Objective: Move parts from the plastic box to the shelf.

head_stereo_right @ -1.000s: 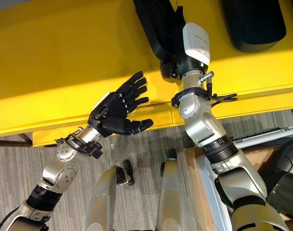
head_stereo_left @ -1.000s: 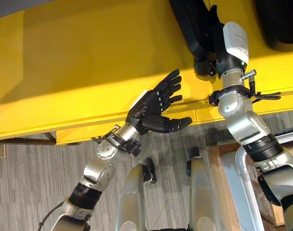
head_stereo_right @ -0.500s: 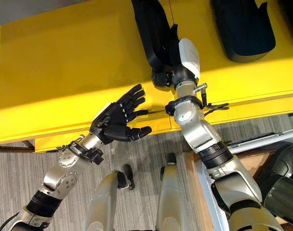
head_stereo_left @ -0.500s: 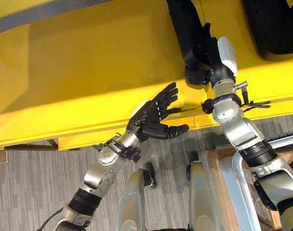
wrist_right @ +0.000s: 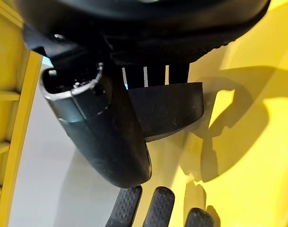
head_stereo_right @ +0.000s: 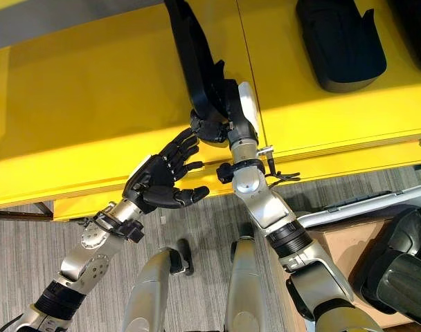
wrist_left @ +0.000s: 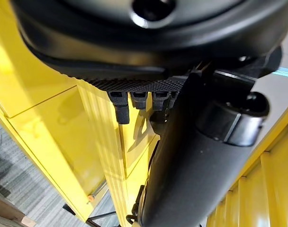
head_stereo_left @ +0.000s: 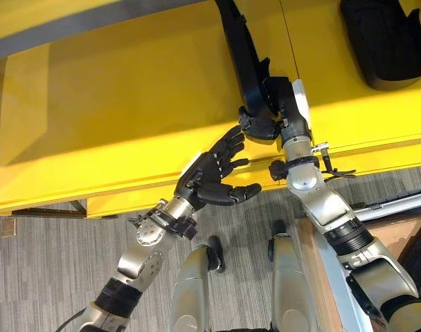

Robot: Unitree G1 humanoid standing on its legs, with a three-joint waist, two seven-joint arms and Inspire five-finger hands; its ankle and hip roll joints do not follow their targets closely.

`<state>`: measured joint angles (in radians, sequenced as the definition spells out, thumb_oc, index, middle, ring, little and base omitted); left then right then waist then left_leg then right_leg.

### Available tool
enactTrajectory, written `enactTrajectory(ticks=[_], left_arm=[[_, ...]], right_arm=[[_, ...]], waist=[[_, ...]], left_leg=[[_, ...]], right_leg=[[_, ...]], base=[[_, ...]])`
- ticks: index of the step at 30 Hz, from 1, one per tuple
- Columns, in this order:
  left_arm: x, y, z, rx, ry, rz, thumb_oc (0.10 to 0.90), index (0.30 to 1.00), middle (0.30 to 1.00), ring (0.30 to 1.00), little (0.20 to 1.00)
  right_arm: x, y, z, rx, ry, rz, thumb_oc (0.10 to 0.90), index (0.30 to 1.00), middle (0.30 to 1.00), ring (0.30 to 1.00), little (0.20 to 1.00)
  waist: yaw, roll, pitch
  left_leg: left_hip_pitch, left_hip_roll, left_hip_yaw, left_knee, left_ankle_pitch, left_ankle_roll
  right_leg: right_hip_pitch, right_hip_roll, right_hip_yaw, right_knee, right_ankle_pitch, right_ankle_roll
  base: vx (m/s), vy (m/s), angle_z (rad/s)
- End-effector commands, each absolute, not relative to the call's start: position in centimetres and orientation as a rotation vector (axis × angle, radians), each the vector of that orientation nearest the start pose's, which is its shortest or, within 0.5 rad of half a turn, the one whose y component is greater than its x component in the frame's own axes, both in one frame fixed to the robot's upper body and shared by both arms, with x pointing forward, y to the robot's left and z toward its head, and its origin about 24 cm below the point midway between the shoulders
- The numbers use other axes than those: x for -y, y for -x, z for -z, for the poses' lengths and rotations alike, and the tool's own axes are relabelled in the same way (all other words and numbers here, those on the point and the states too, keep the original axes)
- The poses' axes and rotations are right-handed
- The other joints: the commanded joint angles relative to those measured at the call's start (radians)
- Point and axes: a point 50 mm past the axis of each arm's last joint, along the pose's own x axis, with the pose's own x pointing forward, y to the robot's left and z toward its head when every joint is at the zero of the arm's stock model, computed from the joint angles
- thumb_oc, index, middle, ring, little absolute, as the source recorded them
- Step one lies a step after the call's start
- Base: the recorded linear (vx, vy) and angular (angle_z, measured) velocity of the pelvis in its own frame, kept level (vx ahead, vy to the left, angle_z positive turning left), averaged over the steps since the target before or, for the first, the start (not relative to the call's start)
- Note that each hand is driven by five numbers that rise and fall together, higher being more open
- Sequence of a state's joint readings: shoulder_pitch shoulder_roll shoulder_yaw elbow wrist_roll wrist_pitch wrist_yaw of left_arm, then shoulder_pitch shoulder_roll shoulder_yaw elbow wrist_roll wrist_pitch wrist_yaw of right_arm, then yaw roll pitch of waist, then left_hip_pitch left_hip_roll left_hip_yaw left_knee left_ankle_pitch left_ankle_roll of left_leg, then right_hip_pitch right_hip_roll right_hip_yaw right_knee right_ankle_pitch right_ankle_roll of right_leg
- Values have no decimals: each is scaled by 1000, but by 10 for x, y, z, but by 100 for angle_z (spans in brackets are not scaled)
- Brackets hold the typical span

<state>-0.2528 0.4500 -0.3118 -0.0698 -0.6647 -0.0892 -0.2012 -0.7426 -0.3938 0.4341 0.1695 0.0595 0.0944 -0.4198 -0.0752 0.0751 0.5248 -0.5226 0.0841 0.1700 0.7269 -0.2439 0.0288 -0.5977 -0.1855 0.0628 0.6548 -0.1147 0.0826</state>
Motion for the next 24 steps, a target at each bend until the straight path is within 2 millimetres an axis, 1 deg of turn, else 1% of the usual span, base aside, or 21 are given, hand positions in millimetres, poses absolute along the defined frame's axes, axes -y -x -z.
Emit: enactTrajectory(ticks=[1, 3, 4, 6, 7, 8, 13, 18, 24], left_arm=[[-124, -270, -167, 510, 243, 640, 900, 1000, 1000, 1000, 1000], [-124, -270, -167, 510, 237, 636, 900, 1000, 1000, 1000, 1000], [-124, -271, -168, 520, 245, 632, 900, 1000, 1000, 1000, 1000], [-124, -270, -169, 522, 241, 635, 900, 1000, 1000, 1000, 1000], [-123, -270, -170, 521, 239, 639, 900, 1000, 1000, 1000, 1000], [-123, -270, -170, 527, 234, 641, 900, 1000, 1000, 1000, 1000], [-121, -268, -171, 524, 226, 646, 900, 1000, 1000, 1000, 1000], [-121, -267, -170, 526, 238, 644, 900, 1000, 1000, 1000, 1000], [-123, -266, -169, 520, 254, 650, 900, 1000, 1000, 1000, 1000]], right_arm=[[78, -341, -160, 392, 460, -123, 400, 300, 300, 300, 300], [79, -341, -162, 418, 486, -83, 400, 300, 300, 300, 300], [84, -342, -166, 438, 480, -22, 400, 300, 300, 300, 300], [87, -343, -170, 457, 470, 26, 400, 300, 300, 300, 300], [92, -345, -175, 466, 463, 54, 400, 300, 300, 300, 300], [97, -346, -180, 480, 450, 82, 400, 300, 300, 300, 300], [106, -347, -189, 495, 423, 108, 400, 300, 300, 300, 300], [109, -346, -189, 486, 407, 121, 400, 300, 300, 300, 300], [112, -346, -192, 500, 446, 126, 400, 300, 300, 300, 300]], waist=[[40, 16, -5], [39, 17, -5], [37, 17, -5], [36, 18, -5], [36, 19, -5], [35, 19, -5], [30, 24, -5], [27, 32, -5], [31, 43, -5]], left_leg=[[54, -36, 10, -92, -64, 57], [54, -36, 10, -92, -64, 58], [53, -37, 12, -92, -63, 58], [53, -38, 14, -97, -60, 59], [54, -39, 14, -101, -61, 59], [42, -38, 22, -107, -38, 67], [44, -42, 24, -111, -38, 67], [61, -50, 30, -129, -32, 67], [75, -60, 28, -147, -25, 67]], right_leg=[[71, 1, -77, 48, -131, -68], [72, 1, -77, 47, -131, -69], [72, -1, -75, 40, -126, -66], [72, 0, -73, 31, -120, -64], [73, -1, -73, 29, -121, -64], [61, -1, -76, 19, -97, -71], [62, -2, -76, 20, -99, -72], [75, -8, -75, 4, -93, -73], [89, -15, -79, -2, -91, -77]], base=[[0, 0, 0], [3, 17, 0], [5, 34, 0], [-1, 17, 0], [-70, 24, -3], [-66, 22, -3], [-6, 17, -1], [24, 50, 0], [14, 25, 0]])
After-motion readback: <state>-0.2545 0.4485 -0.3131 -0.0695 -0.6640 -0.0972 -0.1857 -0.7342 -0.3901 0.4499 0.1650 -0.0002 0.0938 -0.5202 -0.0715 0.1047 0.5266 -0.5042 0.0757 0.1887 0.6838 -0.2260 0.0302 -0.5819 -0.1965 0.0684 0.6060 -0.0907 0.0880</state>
